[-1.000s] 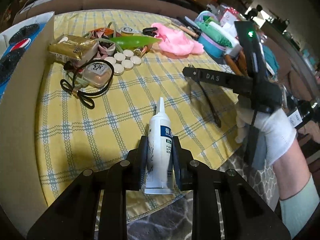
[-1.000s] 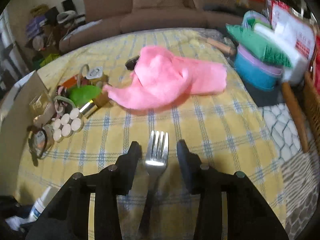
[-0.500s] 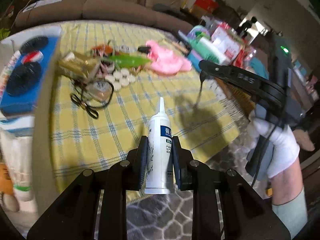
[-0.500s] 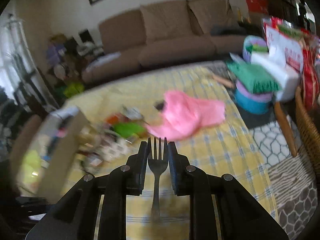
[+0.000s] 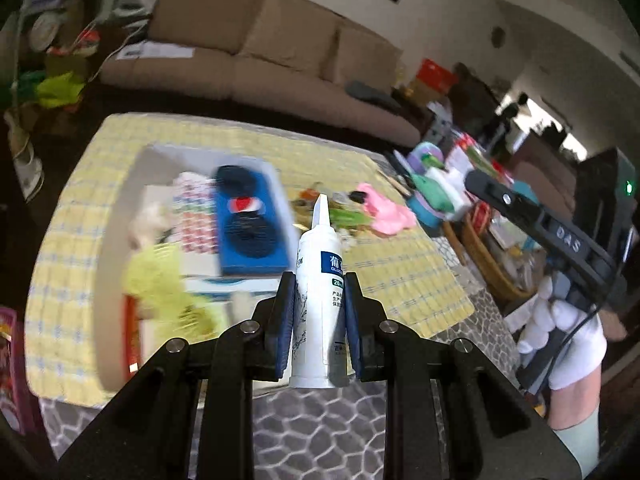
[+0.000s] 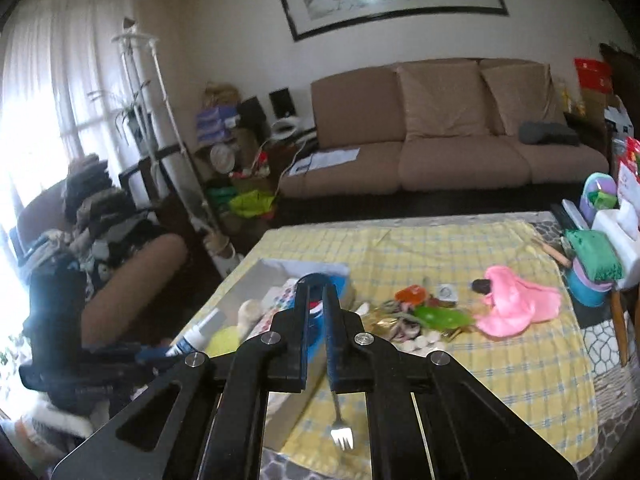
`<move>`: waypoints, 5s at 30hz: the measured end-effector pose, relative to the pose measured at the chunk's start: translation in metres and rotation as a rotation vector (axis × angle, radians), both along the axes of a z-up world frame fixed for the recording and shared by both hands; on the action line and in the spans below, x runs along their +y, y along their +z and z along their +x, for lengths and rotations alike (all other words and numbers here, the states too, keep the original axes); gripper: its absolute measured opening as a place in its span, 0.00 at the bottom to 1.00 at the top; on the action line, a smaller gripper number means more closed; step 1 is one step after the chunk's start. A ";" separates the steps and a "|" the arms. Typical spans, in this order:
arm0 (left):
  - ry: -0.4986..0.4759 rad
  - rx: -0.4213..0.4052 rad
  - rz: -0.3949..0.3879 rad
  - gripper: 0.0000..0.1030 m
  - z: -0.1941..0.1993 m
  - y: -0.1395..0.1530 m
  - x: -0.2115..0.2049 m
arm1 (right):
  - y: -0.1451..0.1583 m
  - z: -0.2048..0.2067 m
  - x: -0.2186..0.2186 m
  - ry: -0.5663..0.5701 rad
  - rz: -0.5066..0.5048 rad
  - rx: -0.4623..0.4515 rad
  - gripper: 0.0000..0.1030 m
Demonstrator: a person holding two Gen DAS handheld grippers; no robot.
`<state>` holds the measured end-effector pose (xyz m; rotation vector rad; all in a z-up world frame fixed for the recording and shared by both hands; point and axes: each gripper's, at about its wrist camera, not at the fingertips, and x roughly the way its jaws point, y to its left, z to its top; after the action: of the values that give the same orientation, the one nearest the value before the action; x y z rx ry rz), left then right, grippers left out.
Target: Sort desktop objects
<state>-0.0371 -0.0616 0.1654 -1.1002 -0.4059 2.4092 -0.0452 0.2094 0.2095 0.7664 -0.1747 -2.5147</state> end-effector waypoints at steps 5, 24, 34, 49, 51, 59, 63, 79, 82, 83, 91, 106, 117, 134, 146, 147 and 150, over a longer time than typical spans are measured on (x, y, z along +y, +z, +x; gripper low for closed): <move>0.032 -0.003 -0.006 0.21 0.003 0.001 -0.029 | -0.018 0.006 -0.011 -0.027 0.077 -0.081 0.08; 0.082 -0.051 -0.012 0.21 -0.004 -0.022 -0.061 | -0.199 -0.014 -0.057 0.109 0.412 -0.324 0.43; 0.081 -0.063 -0.007 0.21 -0.008 -0.029 -0.065 | -0.179 -0.007 -0.040 0.097 0.373 -0.296 0.19; 0.107 -0.070 0.026 0.21 -0.013 -0.019 -0.091 | -0.030 0.006 -0.041 0.031 0.356 -0.104 0.04; 0.098 -0.070 0.020 0.21 -0.013 -0.019 -0.088 | -0.031 0.007 -0.038 0.028 0.348 -0.114 0.04; -0.021 -0.080 0.005 0.21 0.001 -0.020 -0.043 | -0.102 0.014 -0.015 0.028 0.386 -0.252 0.13; -0.070 -0.076 -0.016 0.21 0.002 -0.017 -0.005 | -0.125 0.014 0.000 0.029 0.332 -0.289 0.15; -0.185 -0.126 -0.121 0.21 -0.037 -0.038 0.115 | -0.176 0.014 0.038 -0.004 0.233 -0.356 0.21; -0.184 -0.135 -0.119 0.21 -0.043 -0.045 0.123 | -0.179 0.012 0.042 -0.006 0.230 -0.359 0.22; -0.181 -0.138 -0.111 0.21 -0.043 -0.045 0.123 | -0.177 0.012 0.043 -0.003 0.223 -0.352 0.24; -0.222 -0.154 -0.082 0.21 -0.036 -0.032 0.104 | -0.116 0.038 0.003 0.170 0.196 -0.060 0.59; -0.151 -0.181 0.069 0.21 -0.044 -0.008 0.010 | -0.090 0.002 -0.105 0.355 0.148 -0.135 0.22; -0.065 -0.228 -0.027 0.22 -0.154 -0.013 -0.072 | -0.105 -0.118 -0.187 0.297 -0.118 -0.456 0.22; -0.050 -0.306 -0.033 0.25 -0.205 -0.082 -0.103 | -0.163 -0.171 -0.218 0.210 -0.228 -0.691 0.22; -0.197 -0.244 -0.017 0.26 -0.138 -0.040 -0.051 | -0.120 -0.107 -0.157 0.271 -0.162 -0.619 0.22; -0.210 -0.245 -0.020 0.26 -0.135 -0.038 -0.044 | -0.118 -0.102 -0.149 0.266 -0.158 -0.620 0.22; -0.272 -0.261 -0.045 0.26 -0.119 -0.037 -0.011 | -0.118 -0.079 -0.123 0.239 -0.123 -0.631 0.22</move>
<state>-0.1563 -0.0725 0.1284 -1.3987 -0.2659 2.0549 -0.1237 0.0861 0.0919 1.4131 -0.4186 -1.9506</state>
